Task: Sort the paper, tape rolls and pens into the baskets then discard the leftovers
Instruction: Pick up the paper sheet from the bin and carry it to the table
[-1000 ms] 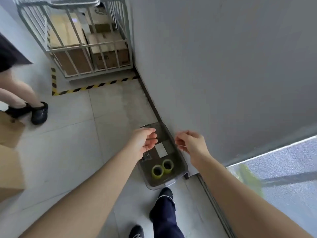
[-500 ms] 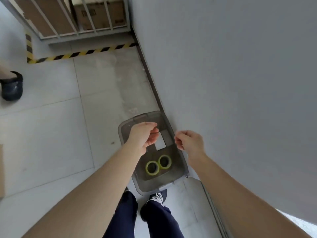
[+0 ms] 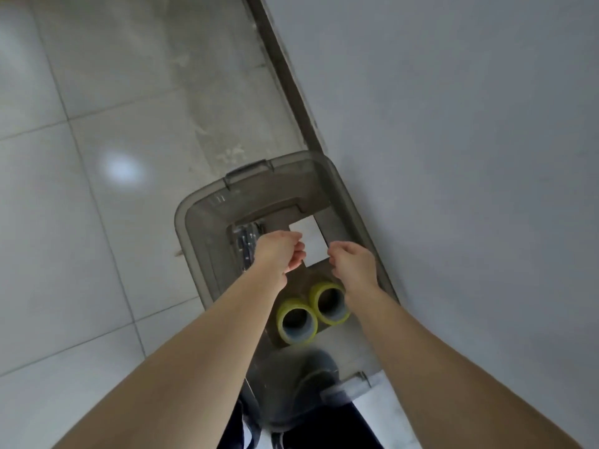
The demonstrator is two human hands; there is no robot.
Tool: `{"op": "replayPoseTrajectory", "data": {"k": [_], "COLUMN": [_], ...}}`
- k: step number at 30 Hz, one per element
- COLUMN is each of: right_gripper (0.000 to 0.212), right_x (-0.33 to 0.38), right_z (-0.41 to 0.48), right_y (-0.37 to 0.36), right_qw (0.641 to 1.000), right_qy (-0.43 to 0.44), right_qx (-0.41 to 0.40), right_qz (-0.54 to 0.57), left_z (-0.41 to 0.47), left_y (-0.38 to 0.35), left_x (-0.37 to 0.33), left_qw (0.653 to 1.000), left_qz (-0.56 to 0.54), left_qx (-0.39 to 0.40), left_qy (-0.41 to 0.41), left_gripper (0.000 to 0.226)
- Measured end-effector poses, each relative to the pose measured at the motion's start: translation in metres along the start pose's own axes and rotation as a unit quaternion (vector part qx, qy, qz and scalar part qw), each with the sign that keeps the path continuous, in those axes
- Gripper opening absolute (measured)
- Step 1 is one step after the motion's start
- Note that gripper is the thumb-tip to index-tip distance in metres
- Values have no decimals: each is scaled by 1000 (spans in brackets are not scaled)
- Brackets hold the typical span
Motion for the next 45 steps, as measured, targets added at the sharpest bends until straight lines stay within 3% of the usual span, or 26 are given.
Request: {"op": "replayPoseTrajectory", "data": {"k": [3,9,12,18,22,26,30,33,36,40,45], "right_gripper": [17,36,42,51,50,49,50,48,45,43,29], "right_x": [-30,-80,-100,-119,-123,-122,-121,-120,-116,-102,-74], "right_z": [52,135,163,196,200,200,200,199,196,184,148], "right_y": [-29,-62,-73,-91,-94,-94,-93,-92,-93,-91,-78], "right_qw": [1000,996,994,995,995,994,994,993,989,988,997], "right_qy": [3,-38,-53,-40,-11,6,-2,1,13,27,46], "right_qx": [21,61,68,63,45,38,33,37,56,80,41], "right_qz": [-22,-53,-66,-72,-91,-104,-108,-116,-137,-127,-56], "left_z": [63,166,203,242,250,253,250,246,245,229,183], "left_y": [-20,-43,-53,-70,-70,-73,-81,-83,-71,-52,-38], "left_x": [25,73,92,108,111,113,108,104,99,85,58], "left_qw": [998,999,999,999,995,996,993,992,990,994,992], "left_qz": [44,41,50,7,6,11,62,44,42,44,47], "left_qx": [43,31,5,-54,-99,-91,-96,-95,-107,-64,2], "left_qy": [-8,8,21,-7,-17,-3,-39,-65,-78,-82,-116], "left_gripper": [22,15,32,34,34,23,29,15,15,25,42]}}
Point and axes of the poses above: each hand's wrist, its own z-axis towards the middle knuckle, its own y-axis out of the back of the hand, x = y × z, the point moved 7 cm from there along z, towards the middle knuckle, and after that the axes turned 3 degrees about -x, right-handed, at the moved point
